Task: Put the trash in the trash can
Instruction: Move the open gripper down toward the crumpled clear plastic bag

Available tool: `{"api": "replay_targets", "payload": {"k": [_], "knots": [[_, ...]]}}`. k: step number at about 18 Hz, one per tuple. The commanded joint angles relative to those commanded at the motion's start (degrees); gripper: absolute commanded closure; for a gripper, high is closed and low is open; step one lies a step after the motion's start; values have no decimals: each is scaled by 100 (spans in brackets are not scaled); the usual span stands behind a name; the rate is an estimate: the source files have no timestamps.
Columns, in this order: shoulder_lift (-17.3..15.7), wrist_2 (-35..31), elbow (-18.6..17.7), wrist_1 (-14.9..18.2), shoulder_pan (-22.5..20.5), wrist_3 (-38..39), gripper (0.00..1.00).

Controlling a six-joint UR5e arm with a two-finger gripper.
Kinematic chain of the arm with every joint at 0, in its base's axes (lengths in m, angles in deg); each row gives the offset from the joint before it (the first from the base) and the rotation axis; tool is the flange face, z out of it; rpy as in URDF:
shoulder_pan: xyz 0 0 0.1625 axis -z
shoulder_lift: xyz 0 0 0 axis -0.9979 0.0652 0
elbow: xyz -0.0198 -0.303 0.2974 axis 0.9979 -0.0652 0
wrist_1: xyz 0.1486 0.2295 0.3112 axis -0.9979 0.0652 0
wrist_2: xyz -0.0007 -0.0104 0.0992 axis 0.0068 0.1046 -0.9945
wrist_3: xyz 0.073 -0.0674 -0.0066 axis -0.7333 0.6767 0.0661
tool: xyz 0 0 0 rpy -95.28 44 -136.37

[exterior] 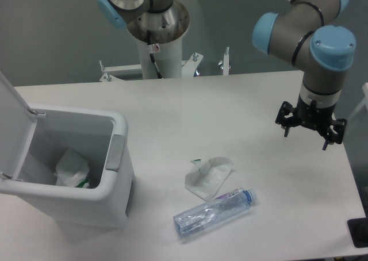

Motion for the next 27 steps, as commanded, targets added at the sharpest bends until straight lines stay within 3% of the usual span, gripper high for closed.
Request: {"api": "replay_targets", "payload": {"k": [9,11,16,22,27], "knots": [[-26,79,-122,-52,228,588,0],[-114,227,-368,-149,272,781,0],[-501,571,-1422,-931,492,897,0],[-273,519,-1678,-1020,1212,905,0],[-132,501,-1890,-1037,1520,905,1]]}}
